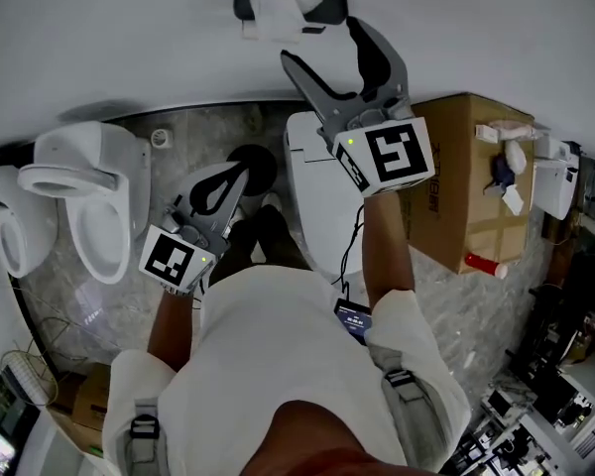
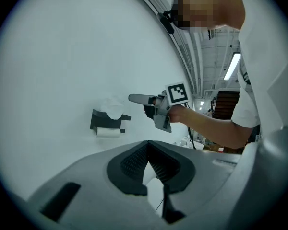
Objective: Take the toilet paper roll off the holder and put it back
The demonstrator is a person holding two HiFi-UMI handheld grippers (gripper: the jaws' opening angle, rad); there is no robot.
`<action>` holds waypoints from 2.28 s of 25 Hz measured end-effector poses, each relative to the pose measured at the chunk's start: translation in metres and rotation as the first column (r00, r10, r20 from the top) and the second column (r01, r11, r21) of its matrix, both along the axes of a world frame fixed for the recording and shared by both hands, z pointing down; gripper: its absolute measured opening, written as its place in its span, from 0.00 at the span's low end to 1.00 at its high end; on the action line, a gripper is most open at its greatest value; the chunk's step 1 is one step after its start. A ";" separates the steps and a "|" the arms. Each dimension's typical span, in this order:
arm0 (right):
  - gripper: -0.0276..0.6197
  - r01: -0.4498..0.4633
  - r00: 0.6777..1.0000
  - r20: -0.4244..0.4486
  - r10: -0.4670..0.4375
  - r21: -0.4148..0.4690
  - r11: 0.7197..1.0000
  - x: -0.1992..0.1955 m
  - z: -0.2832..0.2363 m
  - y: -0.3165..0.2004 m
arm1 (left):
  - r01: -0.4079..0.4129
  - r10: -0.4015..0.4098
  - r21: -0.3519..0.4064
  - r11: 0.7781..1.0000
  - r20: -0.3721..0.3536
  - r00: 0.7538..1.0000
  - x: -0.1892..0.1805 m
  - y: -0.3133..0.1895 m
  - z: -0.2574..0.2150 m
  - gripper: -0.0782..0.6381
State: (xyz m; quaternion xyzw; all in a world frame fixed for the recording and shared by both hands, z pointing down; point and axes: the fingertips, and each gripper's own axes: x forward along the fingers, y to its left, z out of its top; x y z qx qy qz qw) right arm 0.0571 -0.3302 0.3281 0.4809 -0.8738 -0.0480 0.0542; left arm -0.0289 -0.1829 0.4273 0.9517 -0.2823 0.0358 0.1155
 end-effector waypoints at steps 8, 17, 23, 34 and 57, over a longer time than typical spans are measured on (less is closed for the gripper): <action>0.69 -0.066 0.996 -0.061 0.067 0.003 0.998 0.005 0.023 -0.072 | 0.014 -0.014 -0.088 0.996 0.002 1.000 -0.005 -0.003 0.041 0.10; 0.74 -0.042 0.994 -0.104 0.042 -0.001 0.999 -0.012 0.020 -0.120 | 0.027 -0.027 -0.135 0.991 0.003 1.000 -0.010 -0.014 0.062 0.11; 0.68 -0.068 0.979 -0.195 0.059 -0.038 0.997 -0.013 0.032 -0.132 | 0.033 -0.033 -0.133 0.991 0.003 0.999 -0.011 -0.023 0.063 0.10; 0.55 -0.107 0.966 -0.241 0.098 -0.025 0.994 -0.009 0.033 -0.135 | 0.042 -0.042 -0.125 0.991 0.004 0.999 -0.014 -0.024 0.058 0.10; 0.54 -0.101 0.979 -0.164 0.118 0.109 0.989 0.011 -0.066 -0.025 | -0.009 0.009 0.017 1.000 0.000 1.000 -0.009 0.007 0.001 0.10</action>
